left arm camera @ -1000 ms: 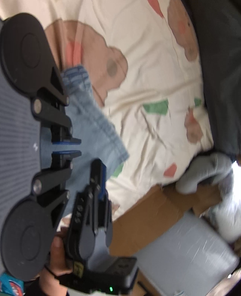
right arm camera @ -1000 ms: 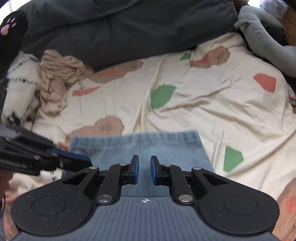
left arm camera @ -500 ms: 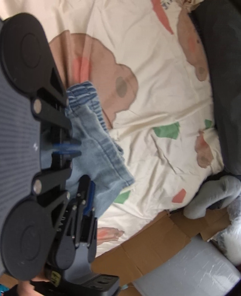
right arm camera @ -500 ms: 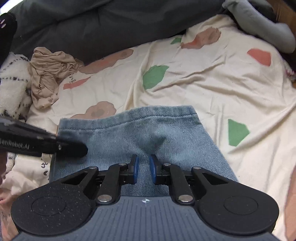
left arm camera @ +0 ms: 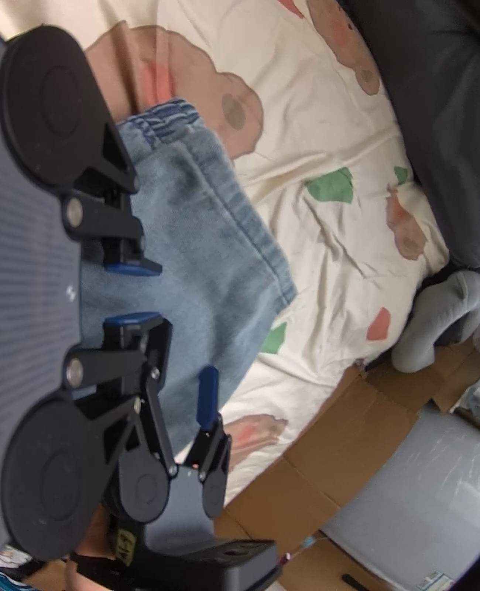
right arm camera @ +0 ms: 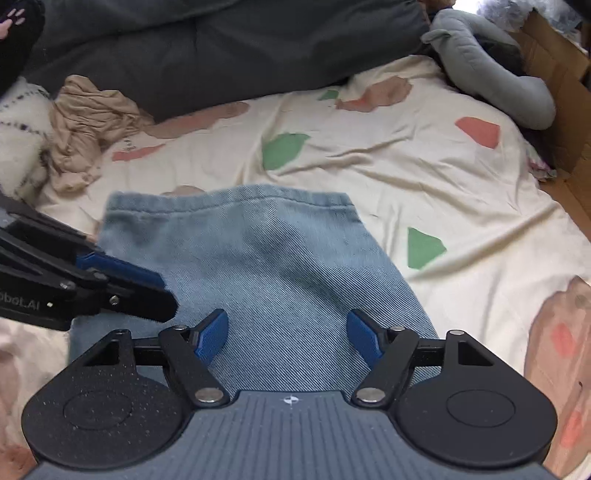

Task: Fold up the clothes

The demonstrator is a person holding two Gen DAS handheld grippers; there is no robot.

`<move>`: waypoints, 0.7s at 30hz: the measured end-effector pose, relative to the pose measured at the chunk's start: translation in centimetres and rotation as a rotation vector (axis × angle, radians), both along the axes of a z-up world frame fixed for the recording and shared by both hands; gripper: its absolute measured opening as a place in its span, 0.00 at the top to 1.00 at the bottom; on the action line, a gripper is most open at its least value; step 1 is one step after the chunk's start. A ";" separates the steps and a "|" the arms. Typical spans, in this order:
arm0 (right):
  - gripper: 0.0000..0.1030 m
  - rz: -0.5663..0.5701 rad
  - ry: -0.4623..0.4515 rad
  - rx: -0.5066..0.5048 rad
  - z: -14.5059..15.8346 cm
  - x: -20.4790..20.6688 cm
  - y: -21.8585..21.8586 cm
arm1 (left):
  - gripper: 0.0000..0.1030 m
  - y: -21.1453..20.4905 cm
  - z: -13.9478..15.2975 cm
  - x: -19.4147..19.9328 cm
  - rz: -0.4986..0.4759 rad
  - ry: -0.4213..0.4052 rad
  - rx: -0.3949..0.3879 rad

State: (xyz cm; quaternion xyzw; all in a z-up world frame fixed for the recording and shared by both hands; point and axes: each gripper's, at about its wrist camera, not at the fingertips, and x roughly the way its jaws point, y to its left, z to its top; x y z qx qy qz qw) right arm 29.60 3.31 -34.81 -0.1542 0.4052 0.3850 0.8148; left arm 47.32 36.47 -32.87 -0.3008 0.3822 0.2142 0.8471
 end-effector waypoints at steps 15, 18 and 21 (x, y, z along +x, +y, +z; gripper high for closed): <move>0.09 0.005 0.048 -0.098 -1.5 -3.9 -7.0 | 0.97 0.5 -1.1 0.1 0.002 0.099 0.042; 0.09 -0.031 0.062 -0.109 -1.4 -5.2 -8.9 | 0.96 0.6 -0.4 0.2 0.002 0.118 0.028; 0.09 -0.058 0.071 -0.136 -1.4 -6.2 -10.8 | 0.88 0.5 0.3 0.3 -0.008 0.135 0.026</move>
